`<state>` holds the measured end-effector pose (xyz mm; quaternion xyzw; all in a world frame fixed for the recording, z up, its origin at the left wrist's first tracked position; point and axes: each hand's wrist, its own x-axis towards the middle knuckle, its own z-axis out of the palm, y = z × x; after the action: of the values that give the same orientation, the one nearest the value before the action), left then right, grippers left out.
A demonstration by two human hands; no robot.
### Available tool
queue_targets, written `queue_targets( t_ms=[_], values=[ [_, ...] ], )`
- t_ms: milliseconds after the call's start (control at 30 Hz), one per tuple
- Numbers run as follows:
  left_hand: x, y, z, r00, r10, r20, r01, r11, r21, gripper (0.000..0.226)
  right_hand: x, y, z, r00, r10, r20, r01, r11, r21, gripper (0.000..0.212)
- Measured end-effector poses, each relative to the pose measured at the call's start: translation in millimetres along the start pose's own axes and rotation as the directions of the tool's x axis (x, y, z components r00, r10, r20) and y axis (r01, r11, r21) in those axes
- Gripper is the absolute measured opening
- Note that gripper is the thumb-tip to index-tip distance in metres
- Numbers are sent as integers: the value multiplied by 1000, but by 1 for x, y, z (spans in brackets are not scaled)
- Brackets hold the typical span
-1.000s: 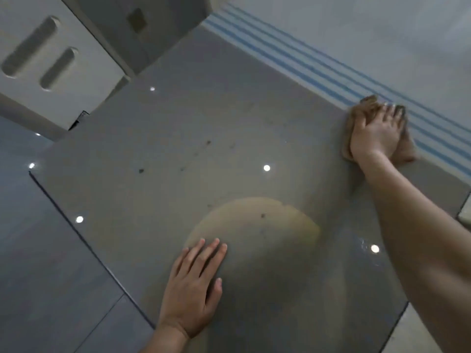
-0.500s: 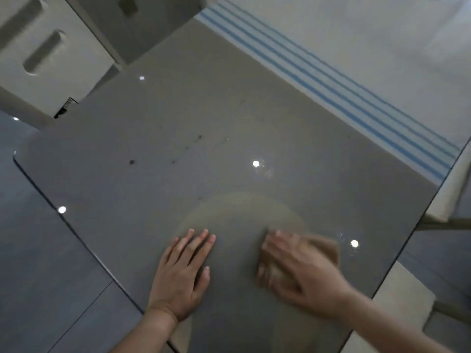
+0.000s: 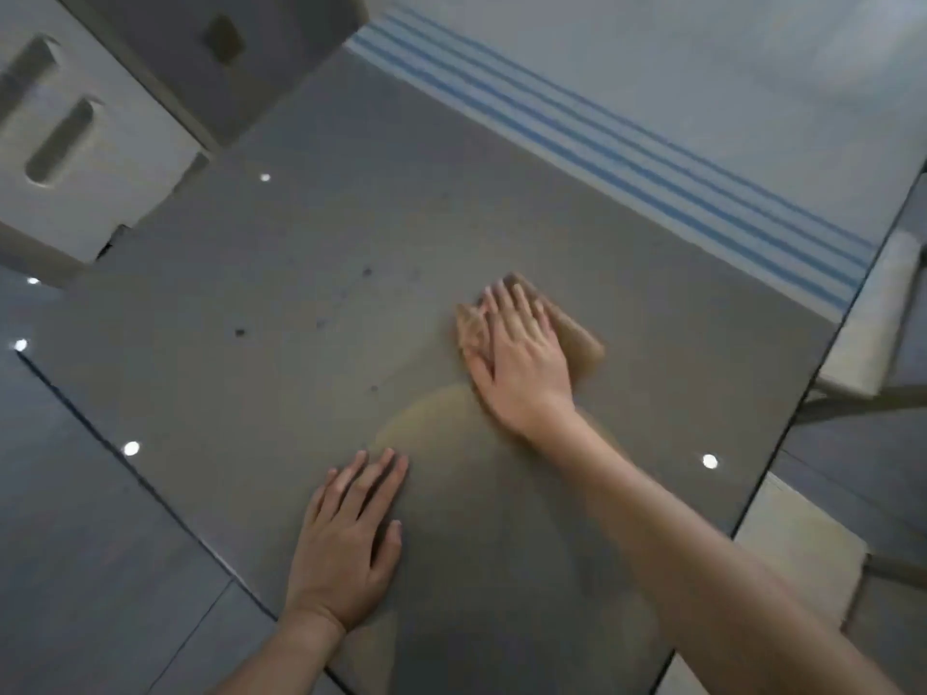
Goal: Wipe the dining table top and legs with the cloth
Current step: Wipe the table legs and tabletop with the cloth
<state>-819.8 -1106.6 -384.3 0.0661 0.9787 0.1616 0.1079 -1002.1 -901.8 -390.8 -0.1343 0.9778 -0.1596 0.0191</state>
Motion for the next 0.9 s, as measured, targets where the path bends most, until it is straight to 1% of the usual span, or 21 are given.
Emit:
queue_targets(
  t_ms=[67, 133, 167, 200, 233, 267, 300, 333, 367, 400, 467, 500, 600, 633, 667, 700, 733, 767, 833, 867, 900],
  values=[
    [0, -1, 2, 1000, 8, -1, -8, 1000, 10, 60, -64, -5, -3, 975, -202, 91, 203, 979, -4, 65],
    [0, -4, 4, 1000, 5, -7, -4, 1000, 14, 57, -115, 18, -15, 903, -365, 227, 372, 928, 13, 68],
    [0, -5, 5, 1000, 3, -13, -3, 1000, 11, 55, -128, 39, -24, 861, -438, 257, 443, 896, 45, 70],
    [0, -5, 6, 1000, 4, -26, -4, 1000, 8, 56, -134, 61, -32, 845, -470, 254, 466, 881, 78, 70],
    [1, -6, 8, 999, 10, -49, -10, 1000, 6, 57, -133, 84, -41, 869, -439, 227, 427, 898, 103, 69],
    [1, -8, 9, 997, 16, -74, -16, 1000, 8, 57, -128, 106, -49, 923, -341, 180, 324, 939, 117, 67],
    [2, -8, 10, 995, 25, -98, -24, 1000, 16, 57, -119, 127, -58, 973, -196, 120, 182, 976, 120, 65],
    [2, -8, 10, 993, 33, -111, -30, 999, 25, 58, -106, 145, -66, 997, -42, 67, 35, 993, 110, 64],
    [3, -7, 10, 992, 39, -118, -35, 999, 35, 58, -90, 161, -72, 996, 92, 22, -93, 992, 82, 64],
    [3, -6, 9, 992, 38, -121, -33, 999, 42, 57, -72, 174, -74, 982, 187, -23, -186, 982, 44, 66],
    [2, -4, 8, 992, 27, -127, -21, 999, 42, 57, -31, 191, -70, 943, 324, -81, -325, 946, -7, 72],
    [1, -3, 8, 993, 22, -120, -18, 999, 33, 57, -9, 196, -69, 907, 406, -114, -409, 912, -6, 76],
    [3, -4, 6, 996, 14, -90, -12, 1000, 21, 57, 62, 187, -63, 744, 649, -159, -651, 758, 44, 76],
    [3, -4, 6, 996, 12, -93, -10, 1000, 26, 57, 83, 175, -60, 703, 694, -151, -694, 717, 65, 74],
    [5, -5, 6, 995, 16, -96, -13, 999, 29, 56, 101, 159, -57, 692, 707, -144, -704, 706, 78, 73],
    [6, -7, 7, 995, 24, -98, -21, 999, 28, 54, 114, 140, -52, 716, 685, -135, -681, 728, 83, 73],
    [6, -8, 7, 995, 25, -97, -23, 999, 27, 51, 121, 117, -44, 770, 626, -127, -621, 780, 77, 72],
    [7, -8, 6, 995, 24, -101, -21, 999, 32, 50, 122, 91, -34, 840, 529, -121, -525, 849, 61, 72],
    [9, -4, 2, 994, 15, -109, -11, 999, 42, 50, 105, 44, -15, 965, 252, -75, -249, 968, 37, 69],
    [9, -2, 1, 995, 10, -104, -6, 999, 36, 52, 87, 30, -13, 996, 88, -18, -87, 995, 47, 66],
    [9, -3, 1, 994, 12, -109, -8, 999, 38, 53, 65, 25, -14, 995, -91, 43, 89, 994, 62, 63]
  ],
)
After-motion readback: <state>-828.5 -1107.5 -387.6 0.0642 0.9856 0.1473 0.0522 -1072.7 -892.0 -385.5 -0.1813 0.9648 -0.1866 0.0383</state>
